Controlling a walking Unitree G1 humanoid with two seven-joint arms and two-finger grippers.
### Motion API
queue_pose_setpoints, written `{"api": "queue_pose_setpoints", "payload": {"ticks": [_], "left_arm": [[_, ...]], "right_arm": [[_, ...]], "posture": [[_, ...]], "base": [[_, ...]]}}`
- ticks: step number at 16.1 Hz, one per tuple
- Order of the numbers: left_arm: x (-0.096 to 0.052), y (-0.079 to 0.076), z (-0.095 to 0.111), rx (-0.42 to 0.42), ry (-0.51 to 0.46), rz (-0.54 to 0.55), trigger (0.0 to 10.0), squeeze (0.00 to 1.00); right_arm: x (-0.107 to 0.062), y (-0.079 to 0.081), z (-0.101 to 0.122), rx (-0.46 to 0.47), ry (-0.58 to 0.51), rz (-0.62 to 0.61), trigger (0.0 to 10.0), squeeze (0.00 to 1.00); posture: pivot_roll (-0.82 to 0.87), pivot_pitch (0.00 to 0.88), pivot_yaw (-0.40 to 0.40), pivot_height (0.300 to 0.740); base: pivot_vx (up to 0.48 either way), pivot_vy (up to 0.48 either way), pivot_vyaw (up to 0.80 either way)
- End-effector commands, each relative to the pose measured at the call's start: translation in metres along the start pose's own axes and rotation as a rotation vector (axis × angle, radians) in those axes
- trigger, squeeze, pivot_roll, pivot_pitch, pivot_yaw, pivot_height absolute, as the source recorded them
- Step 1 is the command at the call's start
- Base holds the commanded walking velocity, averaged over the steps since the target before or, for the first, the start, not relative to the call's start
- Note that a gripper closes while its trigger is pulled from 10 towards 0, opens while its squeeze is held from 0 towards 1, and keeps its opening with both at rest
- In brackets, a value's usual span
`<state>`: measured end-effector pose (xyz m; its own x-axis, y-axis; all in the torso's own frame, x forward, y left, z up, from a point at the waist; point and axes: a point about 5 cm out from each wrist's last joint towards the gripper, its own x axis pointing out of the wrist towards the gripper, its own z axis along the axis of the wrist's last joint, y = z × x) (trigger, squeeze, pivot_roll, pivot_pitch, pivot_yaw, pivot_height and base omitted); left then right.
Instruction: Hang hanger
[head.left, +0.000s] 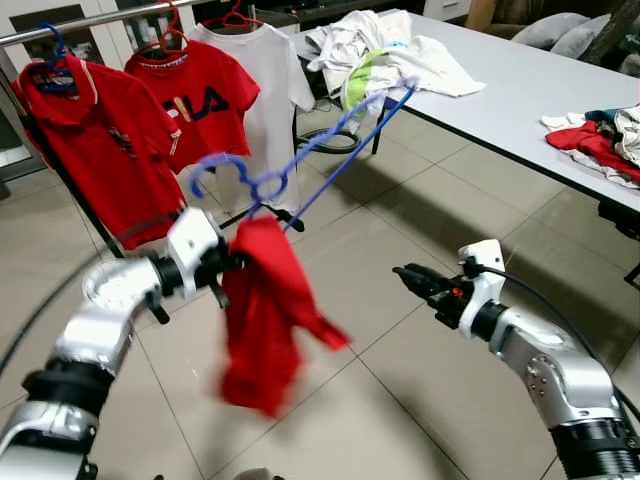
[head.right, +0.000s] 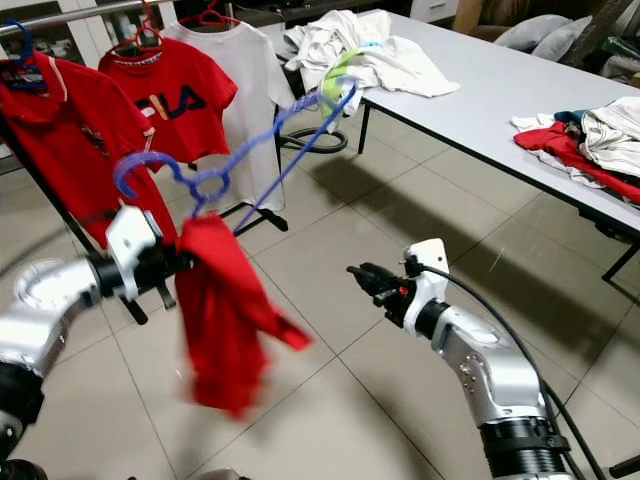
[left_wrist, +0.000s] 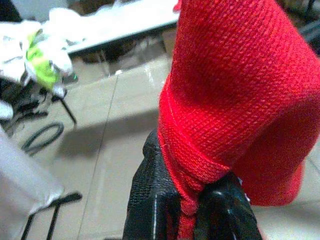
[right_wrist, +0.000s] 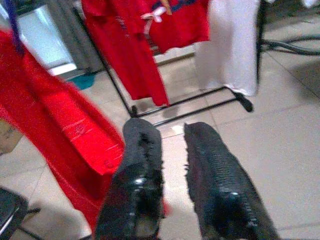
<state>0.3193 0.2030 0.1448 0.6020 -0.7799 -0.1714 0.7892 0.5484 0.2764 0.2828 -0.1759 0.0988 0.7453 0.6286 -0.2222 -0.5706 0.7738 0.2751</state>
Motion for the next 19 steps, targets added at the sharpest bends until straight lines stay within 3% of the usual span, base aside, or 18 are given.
{"api": "queue_pose_setpoints", "payload": {"ticks": [1,4,5,7,11,13,14,15,17,19], "left_arm": [[0.001,0.014,0.025,0.017,-0.079,-0.004,0.0,0.0],[0.004,0.027,0.049,0.001,-0.165,0.013,0.0,0.0],[0.006,0.03,0.054,-0.01,-0.194,0.031,0.0,0.0],[0.011,0.032,0.061,-0.019,-0.211,0.057,0.0,0.0],[0.032,0.03,0.061,-0.066,-0.172,0.077,0.0,0.0],[0.037,0.033,0.065,-0.089,-0.192,0.105,0.0,0.0],[0.04,0.031,0.073,-0.094,-0.24,0.06,0.0,0.0],[0.041,0.03,0.081,-0.095,-0.269,0.03,0.0,0.0],[0.039,0.028,0.083,-0.098,-0.282,-0.005,0.0,0.0],[0.037,0.03,0.086,-0.107,-0.298,0.001,0.0,0.0]], "right_arm": [[-0.001,0.012,-0.002,-0.065,0.026,0.08,10.0,1.0],[-0.004,0.018,-0.01,-0.158,0.053,0.052,10.0,1.0],[-0.005,0.02,-0.01,-0.146,0.035,0.049,10.0,1.0],[-0.007,0.036,-0.009,-0.167,0.031,0.155,10.0,1.0],[0.015,0.049,-0.014,-0.281,0.022,0.146,10.0,1.0],[0.022,0.051,-0.014,-0.332,0.036,0.147,10.0,1.0],[0.027,0.045,-0.018,-0.373,0.073,0.091,10.0,1.0],[0.033,0.032,-0.019,-0.451,0.096,-0.02,10.0,0.0],[0.032,0.024,-0.014,-0.478,0.063,-0.067,10.0,0.0],[0.026,0.026,0.004,-0.644,-0.067,-0.063,10.0,0.0]], "posture": [[-0.04,0.0,0.048,0.74],[-0.04,0.0,0.055,0.74],[-0.04,0.0,0.053,0.74],[-0.04,0.0,0.057,0.74],[-0.04,0.0,0.071,0.74],[-0.03,0.0,0.071,0.74],[-0.03,0.0,0.074,0.74],[-0.02,0.0,0.067,0.74],[-0.03,0.0,0.067,0.74],[-0.04,0.0,0.064,0.74]], "base": [[0.0,0.0,0.0],[0.0,0.0,0.0],[0.0,0.0,0.0],[0.0,0.0,0.0],[0.0,0.0,0.0],[0.0,0.0,0.0],[0.0,0.0,0.0],[0.0,0.0,0.0],[0.0,0.0,0.0],[0.0,0.0,0.0]]}}
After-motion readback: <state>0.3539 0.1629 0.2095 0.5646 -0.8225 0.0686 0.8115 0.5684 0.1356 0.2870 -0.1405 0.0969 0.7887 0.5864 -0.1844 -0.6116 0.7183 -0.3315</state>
